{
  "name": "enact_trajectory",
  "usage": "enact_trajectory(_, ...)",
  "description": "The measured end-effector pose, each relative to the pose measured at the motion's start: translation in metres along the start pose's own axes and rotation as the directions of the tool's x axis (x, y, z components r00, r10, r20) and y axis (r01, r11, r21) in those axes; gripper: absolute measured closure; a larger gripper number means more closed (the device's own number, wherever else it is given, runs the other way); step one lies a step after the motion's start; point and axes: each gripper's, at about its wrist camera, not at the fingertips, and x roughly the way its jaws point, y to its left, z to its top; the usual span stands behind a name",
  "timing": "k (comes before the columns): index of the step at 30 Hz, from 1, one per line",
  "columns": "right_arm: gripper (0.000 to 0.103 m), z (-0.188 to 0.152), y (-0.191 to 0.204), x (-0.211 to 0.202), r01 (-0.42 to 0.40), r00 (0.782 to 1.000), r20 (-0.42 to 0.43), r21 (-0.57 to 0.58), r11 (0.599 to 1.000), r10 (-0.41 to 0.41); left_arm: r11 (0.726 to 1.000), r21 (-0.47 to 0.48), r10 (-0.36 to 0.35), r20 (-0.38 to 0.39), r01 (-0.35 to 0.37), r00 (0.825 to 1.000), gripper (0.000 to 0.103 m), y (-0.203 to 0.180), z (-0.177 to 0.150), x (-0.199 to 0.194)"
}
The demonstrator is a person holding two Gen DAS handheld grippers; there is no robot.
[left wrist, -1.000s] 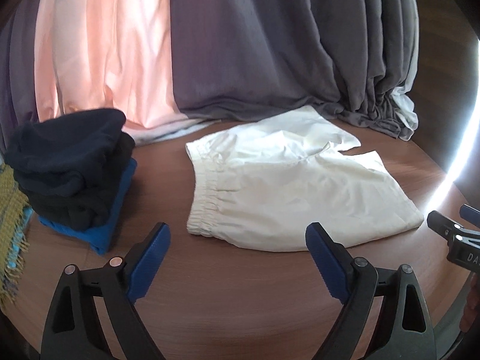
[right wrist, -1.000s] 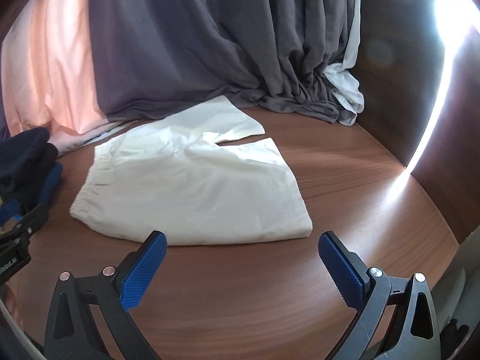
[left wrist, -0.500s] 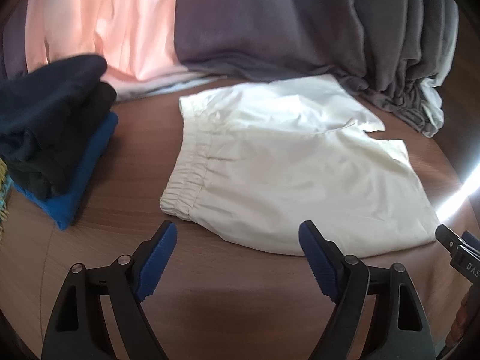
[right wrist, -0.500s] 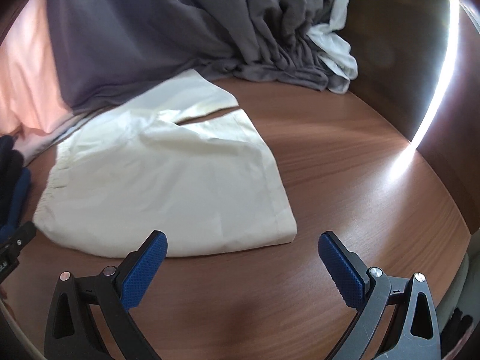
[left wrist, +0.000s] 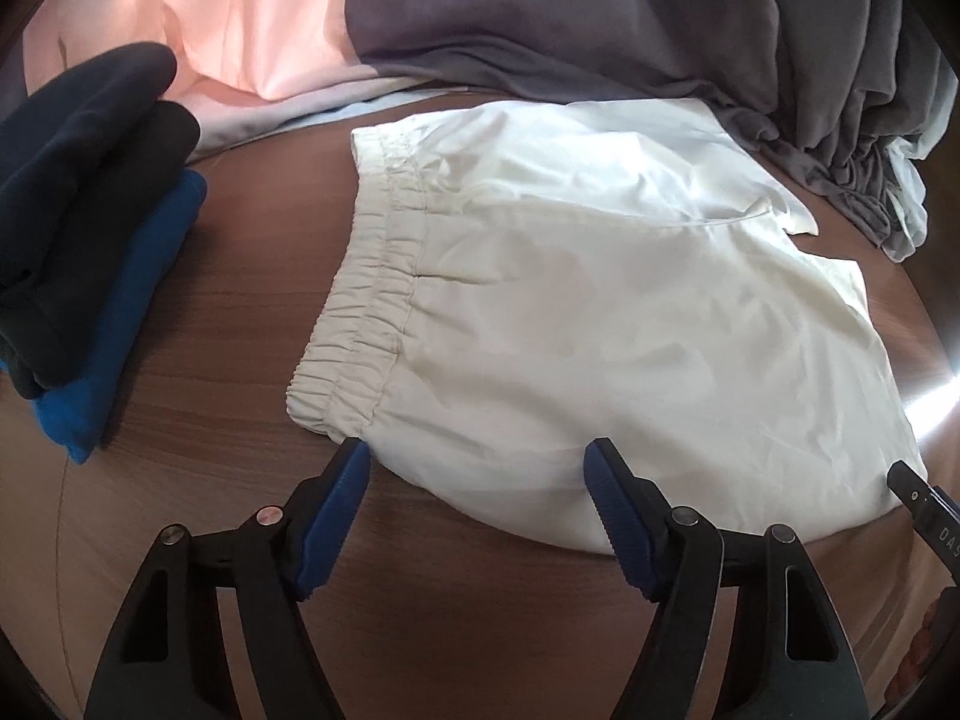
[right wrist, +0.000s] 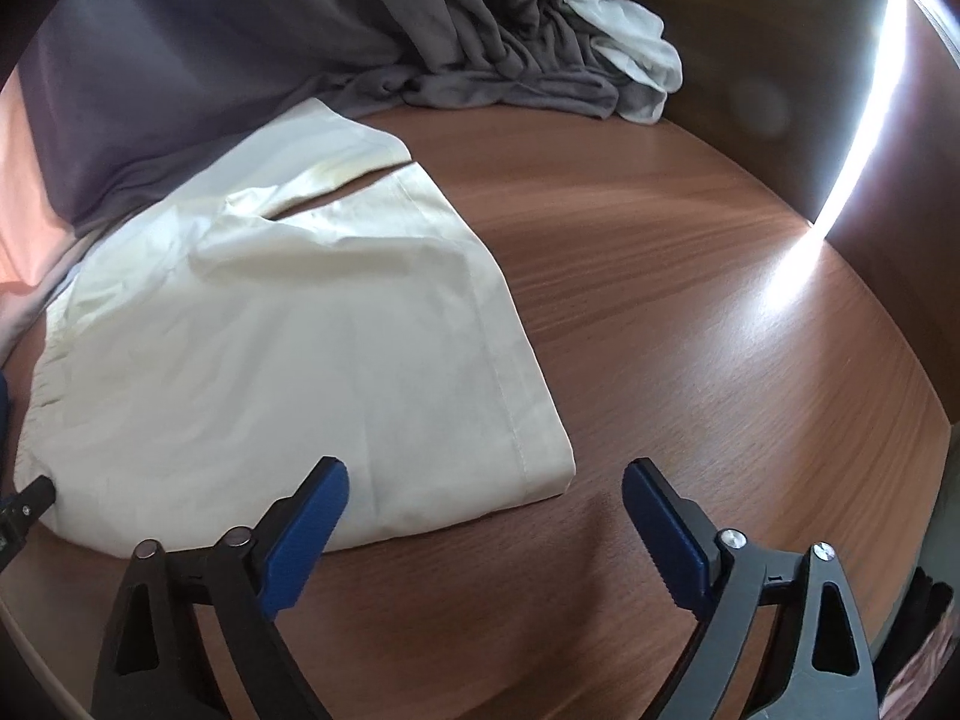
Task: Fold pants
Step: 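Move both tools toward the cream shorts lying on the table, then grasp the waistband with the left tool while the right tool grasps the hem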
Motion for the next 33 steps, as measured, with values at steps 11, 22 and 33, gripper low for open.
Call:
enact_trajectory(11, 0.028, 0.000, 0.000, 0.009, 0.001, 1.000, -0.029, 0.002, 1.000, -0.001, 0.999, -0.033, -0.011, -0.032, 0.010, 0.999, 0.040, 0.002, 0.000, 0.009)
enact_trajectory(22, 0.089, 0.002, 0.002, -0.001, -0.037, 0.999, -0.013, -0.023, 0.999, 0.037, 0.999, -0.023, -0.048, 0.009, 0.048, 0.999, 0.097, 0.002, 0.001, -0.003)
enact_trajectory(33, 0.093, 0.017, 0.004, -0.066, -0.125, 0.979, 0.155, -0.046, 0.991, 0.131, 0.997, 0.025, -0.071, 0.178, 0.067, 0.981, 0.099, 0.008, 0.011, -0.060)
